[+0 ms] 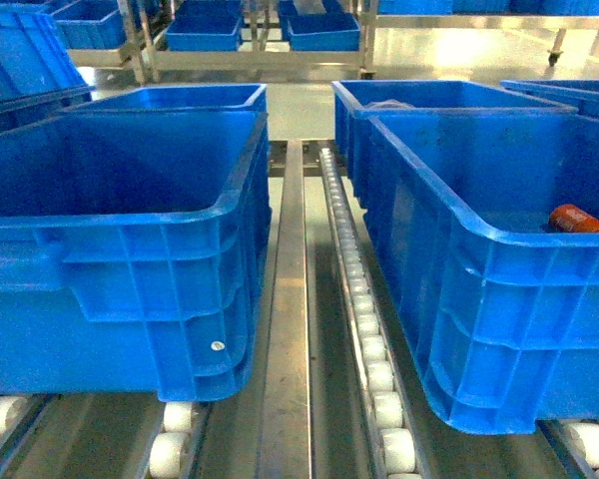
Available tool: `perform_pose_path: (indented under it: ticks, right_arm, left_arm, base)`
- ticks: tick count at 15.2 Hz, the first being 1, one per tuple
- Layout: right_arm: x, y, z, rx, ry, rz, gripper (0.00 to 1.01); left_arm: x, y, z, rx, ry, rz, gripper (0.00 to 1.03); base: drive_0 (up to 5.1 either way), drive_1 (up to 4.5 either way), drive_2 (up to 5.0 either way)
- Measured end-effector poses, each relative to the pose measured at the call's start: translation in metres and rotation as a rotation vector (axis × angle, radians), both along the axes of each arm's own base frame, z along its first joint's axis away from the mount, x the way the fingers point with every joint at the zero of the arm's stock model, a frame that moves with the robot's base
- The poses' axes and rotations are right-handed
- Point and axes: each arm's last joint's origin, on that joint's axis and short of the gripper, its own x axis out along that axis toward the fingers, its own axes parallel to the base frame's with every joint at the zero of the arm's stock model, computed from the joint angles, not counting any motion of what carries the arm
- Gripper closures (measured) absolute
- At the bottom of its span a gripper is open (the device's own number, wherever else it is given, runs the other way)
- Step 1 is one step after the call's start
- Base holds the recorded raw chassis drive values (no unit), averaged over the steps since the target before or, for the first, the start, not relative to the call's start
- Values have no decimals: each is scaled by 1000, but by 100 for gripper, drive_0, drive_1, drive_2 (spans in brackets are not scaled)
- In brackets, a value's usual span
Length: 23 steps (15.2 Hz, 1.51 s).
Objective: Sort blue parts and orange caps into right shelf containers
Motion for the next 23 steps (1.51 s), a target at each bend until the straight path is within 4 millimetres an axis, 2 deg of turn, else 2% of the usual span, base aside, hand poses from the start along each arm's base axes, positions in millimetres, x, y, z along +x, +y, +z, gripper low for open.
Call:
perform_pose_path:
  ticks: [1,2,6,7,12,14,23]
  right_arm:
    - [-12,0,-5,0,5,0,100]
    - [-22,0,-8,1,3,0,100]
    - [-55,0,-18,2,7,0,100]
    - [-69,0,-23,3,-32,0,100]
    - [-80,0,-36,4,35,0,100]
    - [-87,0,-29,4,-5,0,100]
    - [-106,1,-23,4,-19,0,100]
  left_arm:
    - [-12,0,-4,0,1,2,93]
    - [-23,0,-8,1,3,2,101]
    - [-57,0,-18,1,5,2,101]
    - [-72,0,-23,1,-27,2,101]
    - [-83,0,-37,1,34,1,101]
    - [-91,0,-30,1,-2,2,101]
    - [-110,0,-24,1,-18,1,101]
  base:
    - [0,0,0]
    - [0,0,0]
    - [0,0,0]
    - [0,0,0]
    - [0,0,0]
    - [0,0,0]
    - [0,0,0]
